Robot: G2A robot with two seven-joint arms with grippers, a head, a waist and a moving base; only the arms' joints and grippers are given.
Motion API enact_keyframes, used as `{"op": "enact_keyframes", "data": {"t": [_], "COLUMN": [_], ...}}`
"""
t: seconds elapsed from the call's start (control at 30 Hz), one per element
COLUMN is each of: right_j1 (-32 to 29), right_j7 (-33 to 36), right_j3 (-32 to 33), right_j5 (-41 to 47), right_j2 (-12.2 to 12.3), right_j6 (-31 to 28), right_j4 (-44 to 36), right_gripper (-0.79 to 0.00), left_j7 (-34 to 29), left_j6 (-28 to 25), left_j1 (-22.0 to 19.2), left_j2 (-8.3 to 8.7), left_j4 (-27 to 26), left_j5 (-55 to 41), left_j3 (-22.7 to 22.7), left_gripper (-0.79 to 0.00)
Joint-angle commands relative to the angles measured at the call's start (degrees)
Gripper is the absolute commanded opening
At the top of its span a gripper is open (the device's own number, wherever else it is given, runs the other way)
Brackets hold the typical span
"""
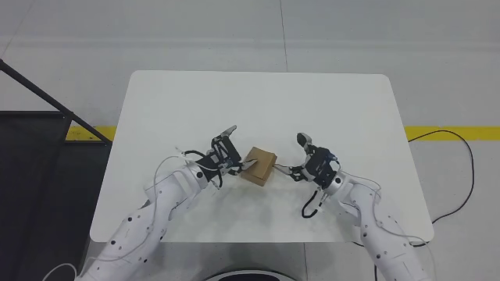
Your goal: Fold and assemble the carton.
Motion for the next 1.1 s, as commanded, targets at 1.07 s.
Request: {"op": "enact_keyframes", "data": {"t": [1.07], "right_j1": [-2.0], "right_j7": [-1.2], "right_j3": [1.6], "right_j5": [-0.3], "right_j2": [0.4], "right_j6": [0.4], "right_j4": [-1.2], "right_gripper": [0.0], "left_j7": [0.3], "left_j6": [0.8], "left_j1": [0.5], "left_j2": [-0.3], "left_j4": [-0.3], "left_j5": [-0.3], "left_j3": [0.7], "left_gripper": [0.0]}}
